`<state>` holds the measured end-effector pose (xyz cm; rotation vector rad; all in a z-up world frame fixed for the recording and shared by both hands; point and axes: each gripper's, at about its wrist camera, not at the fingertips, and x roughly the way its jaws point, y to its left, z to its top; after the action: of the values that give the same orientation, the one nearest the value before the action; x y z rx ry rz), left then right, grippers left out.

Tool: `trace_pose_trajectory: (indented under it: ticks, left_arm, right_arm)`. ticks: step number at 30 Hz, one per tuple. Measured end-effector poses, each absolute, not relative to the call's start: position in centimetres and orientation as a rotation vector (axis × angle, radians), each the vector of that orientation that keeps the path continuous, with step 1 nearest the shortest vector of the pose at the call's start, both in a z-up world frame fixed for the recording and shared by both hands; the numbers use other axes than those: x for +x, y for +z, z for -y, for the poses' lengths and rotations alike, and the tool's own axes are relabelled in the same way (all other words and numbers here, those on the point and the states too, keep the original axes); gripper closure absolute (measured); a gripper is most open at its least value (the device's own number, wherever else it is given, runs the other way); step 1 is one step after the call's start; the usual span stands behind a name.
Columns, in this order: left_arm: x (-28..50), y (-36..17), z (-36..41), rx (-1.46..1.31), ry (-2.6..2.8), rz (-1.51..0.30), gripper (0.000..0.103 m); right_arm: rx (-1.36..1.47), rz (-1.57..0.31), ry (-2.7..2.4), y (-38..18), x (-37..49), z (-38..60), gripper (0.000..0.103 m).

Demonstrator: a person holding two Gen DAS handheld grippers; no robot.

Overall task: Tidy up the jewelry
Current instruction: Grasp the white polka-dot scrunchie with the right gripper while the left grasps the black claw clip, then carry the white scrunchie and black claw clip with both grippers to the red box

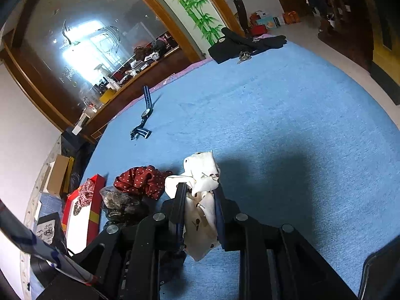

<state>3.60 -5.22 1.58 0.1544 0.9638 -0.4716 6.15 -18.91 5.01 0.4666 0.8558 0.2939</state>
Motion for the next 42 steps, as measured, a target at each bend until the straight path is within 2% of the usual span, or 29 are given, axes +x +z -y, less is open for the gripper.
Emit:
trace_pose_trajectory:
  ticks: [13,29,42]
  left_arm:
    - [2.5,6.4,1.9,0.084,-0.335,-0.676,0.065]
    - [2.7,7.0,0.1,0.078,-0.193,-0.643,0.065]
    - [-1.6,8.9,-2.4,0.088,-0.099,-0.617,0.065]
  right_arm:
    - [0.406,-0.833,0.285,5.6,6.0,17.9,0.080]
    - [0.296,-0.776,0.342,6.5,4.8,15.6,0.080]
    - [0.251,-0.730,0.400,7.4,3.4,14.1,0.080]
